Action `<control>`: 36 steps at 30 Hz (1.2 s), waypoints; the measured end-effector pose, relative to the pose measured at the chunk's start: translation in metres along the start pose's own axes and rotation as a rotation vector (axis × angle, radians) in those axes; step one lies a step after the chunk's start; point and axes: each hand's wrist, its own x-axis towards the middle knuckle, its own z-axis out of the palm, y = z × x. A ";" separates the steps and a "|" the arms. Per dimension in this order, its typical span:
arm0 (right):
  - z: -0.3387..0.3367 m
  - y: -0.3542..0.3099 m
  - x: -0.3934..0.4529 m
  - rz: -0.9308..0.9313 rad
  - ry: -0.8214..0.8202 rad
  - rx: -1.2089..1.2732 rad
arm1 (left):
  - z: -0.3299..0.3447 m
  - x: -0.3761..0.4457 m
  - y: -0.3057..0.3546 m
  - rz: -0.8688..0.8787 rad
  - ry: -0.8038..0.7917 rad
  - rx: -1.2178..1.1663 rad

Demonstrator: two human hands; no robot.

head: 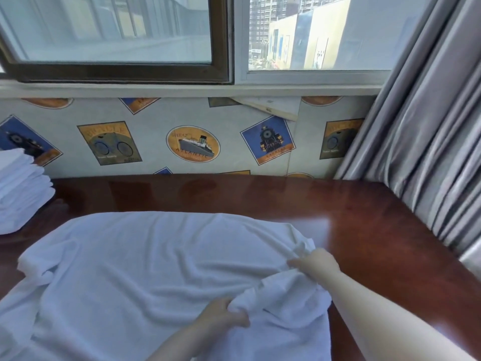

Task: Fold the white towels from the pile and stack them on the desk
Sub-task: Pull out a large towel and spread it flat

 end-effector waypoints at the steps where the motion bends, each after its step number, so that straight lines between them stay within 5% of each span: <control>1: -0.009 -0.001 0.002 0.026 0.012 0.057 | -0.003 -0.002 0.006 0.024 0.010 -0.077; 6: -0.034 -0.003 0.021 0.208 0.087 0.506 | -0.013 -0.011 0.027 0.098 -0.045 -0.392; 10: -0.027 -0.013 0.018 0.268 0.014 0.822 | -0.025 -0.005 0.024 0.042 -0.048 -0.916; 14: -0.006 -0.032 0.000 0.219 -0.039 1.167 | -0.035 0.011 0.000 -0.025 0.276 -1.168; 17: -0.010 -0.039 -0.004 0.189 -0.011 1.274 | -0.033 0.021 -0.023 -0.150 0.589 -1.085; 20: -0.024 -0.041 -0.005 0.117 -0.036 1.325 | -0.032 0.017 -0.037 -0.251 0.848 -0.731; 27: -0.061 -0.052 -0.003 -0.172 0.403 0.795 | -0.054 -0.004 -0.055 -0.077 0.798 0.002; 36: -0.036 -0.179 -0.051 -0.562 0.498 0.616 | -0.081 -0.044 -0.069 0.049 0.838 -0.155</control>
